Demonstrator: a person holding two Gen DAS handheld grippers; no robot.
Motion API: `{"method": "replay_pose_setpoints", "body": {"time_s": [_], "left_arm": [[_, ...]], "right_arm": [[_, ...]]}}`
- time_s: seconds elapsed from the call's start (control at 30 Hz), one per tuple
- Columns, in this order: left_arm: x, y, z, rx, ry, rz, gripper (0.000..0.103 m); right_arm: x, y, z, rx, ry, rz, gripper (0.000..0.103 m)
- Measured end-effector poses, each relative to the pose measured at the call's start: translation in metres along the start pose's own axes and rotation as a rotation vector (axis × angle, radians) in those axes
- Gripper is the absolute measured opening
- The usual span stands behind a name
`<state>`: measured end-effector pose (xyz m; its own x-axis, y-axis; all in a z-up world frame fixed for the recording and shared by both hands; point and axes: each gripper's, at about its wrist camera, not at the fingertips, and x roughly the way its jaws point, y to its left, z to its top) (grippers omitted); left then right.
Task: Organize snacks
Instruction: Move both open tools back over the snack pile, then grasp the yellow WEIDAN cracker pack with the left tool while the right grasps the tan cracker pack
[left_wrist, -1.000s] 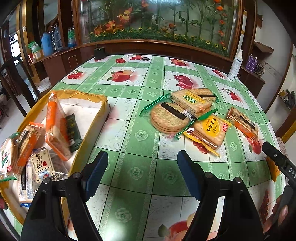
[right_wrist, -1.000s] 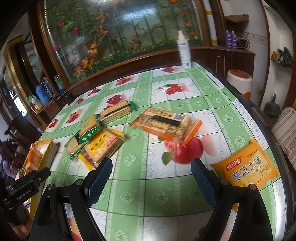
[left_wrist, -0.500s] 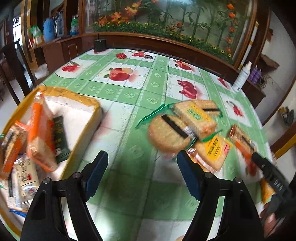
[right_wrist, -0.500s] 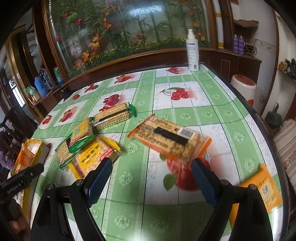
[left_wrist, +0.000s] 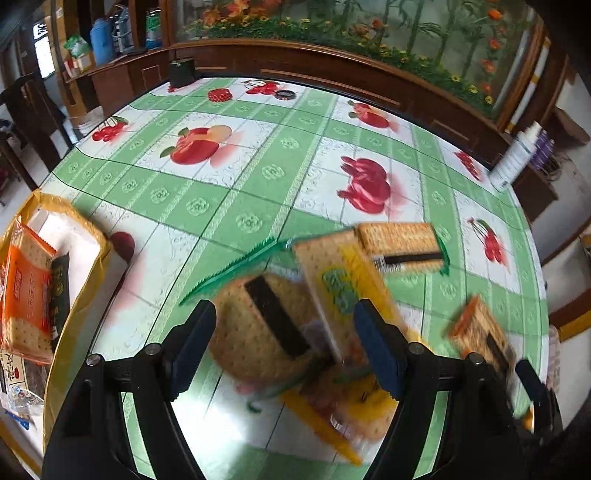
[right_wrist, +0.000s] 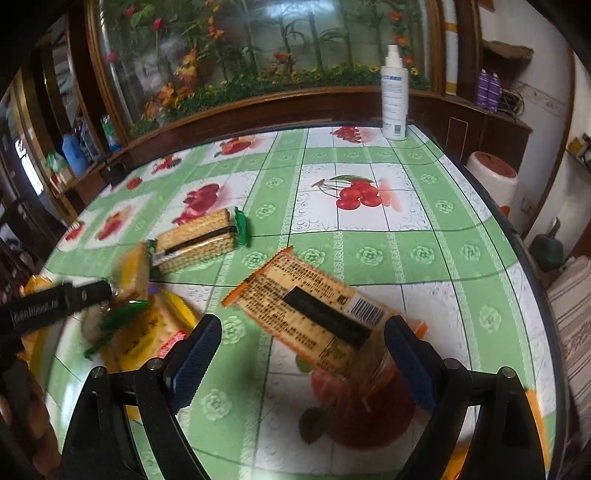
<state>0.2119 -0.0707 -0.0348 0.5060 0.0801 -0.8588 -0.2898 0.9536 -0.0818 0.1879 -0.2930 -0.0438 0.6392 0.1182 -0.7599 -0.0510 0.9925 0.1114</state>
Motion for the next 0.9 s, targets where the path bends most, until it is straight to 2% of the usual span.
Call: {"method": "replay_pose_setpoints", "body": {"time_s": [0.17,0.37,0.67,0.73,0.87,0.9], "left_arm": [[0.007,-0.012,0.009,-0.014,0.013,0.036,0.077],[0.012,-0.023,0.011,-0.011,0.005,0.074,0.078],[0.015,-0.037,0.009,0.018,-0.003,0.091,0.078],[0.015,-0.038,0.009,0.022,0.001,0.090,0.082],[0.034,-0.046,0.006,0.081,0.076,0.101,0.083],[0.034,-0.050,0.004,0.116,0.045,0.126,0.084]], "right_arm": [[0.013,0.005,0.002,-0.085,0.040,-0.020,0.098],[0.024,0.013,0.000,-0.194,0.063,-0.093,0.101],[0.034,0.013,0.004,-0.224,0.072,-0.125,0.103],[0.037,0.013,0.005,-0.229,0.079,-0.134,0.103],[0.044,0.009,0.008,-0.210,0.093,-0.113,0.103],[0.045,0.009,0.009,-0.208,0.095,-0.108,0.103]]}}
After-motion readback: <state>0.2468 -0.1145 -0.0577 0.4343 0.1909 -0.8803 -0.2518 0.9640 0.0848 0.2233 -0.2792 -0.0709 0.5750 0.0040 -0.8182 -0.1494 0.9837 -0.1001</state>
